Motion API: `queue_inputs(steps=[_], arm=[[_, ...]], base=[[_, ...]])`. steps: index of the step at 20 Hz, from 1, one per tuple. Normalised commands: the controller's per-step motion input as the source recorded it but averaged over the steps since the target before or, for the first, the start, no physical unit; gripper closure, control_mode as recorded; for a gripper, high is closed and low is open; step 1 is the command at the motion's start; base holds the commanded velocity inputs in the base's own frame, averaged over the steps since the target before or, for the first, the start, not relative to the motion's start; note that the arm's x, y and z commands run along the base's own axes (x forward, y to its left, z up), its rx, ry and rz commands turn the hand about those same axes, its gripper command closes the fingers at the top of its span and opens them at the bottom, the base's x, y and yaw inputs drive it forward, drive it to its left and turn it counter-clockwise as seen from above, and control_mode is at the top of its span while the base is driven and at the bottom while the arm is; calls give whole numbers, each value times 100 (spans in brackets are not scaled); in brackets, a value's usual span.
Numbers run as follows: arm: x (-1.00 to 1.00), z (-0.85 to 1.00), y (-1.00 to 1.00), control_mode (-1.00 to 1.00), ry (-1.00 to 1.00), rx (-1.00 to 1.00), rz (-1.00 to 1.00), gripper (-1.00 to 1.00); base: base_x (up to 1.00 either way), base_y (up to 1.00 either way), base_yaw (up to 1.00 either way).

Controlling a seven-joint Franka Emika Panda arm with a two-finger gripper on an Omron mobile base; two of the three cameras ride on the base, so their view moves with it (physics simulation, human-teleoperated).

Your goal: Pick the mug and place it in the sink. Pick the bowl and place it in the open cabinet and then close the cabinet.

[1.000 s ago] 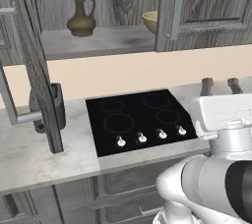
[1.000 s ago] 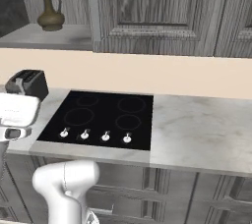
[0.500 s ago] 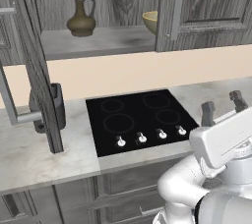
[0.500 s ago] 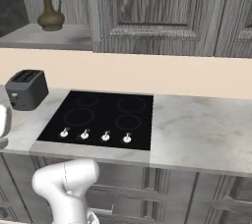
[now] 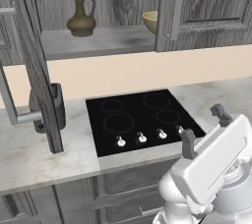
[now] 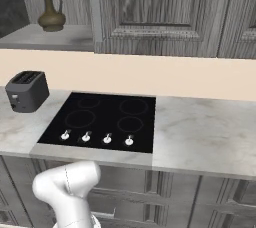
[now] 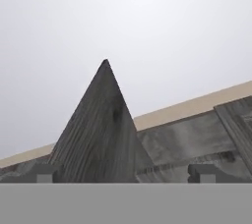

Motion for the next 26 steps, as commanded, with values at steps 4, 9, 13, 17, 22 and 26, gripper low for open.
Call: queue_inputs(steps=[4, 9, 13, 17, 22, 26], arm=[[-25, 2, 80, -100, 18, 3, 0, -100], [-29, 12, 70, -100, 22, 3, 0, -100], [-44, 3, 64, -100, 24, 0, 0, -100], [-50, 4, 36, -100, 30, 5, 0, -100], [-60, 10, 7, -100, 33, 15, 0, -100], [-59, 8, 0, -100, 35, 20, 0, -100]], base=[[0, 0, 0], [0, 0, 0], [0, 0, 0], [0, 0, 0], [0, 0, 0], [0, 0, 0]])
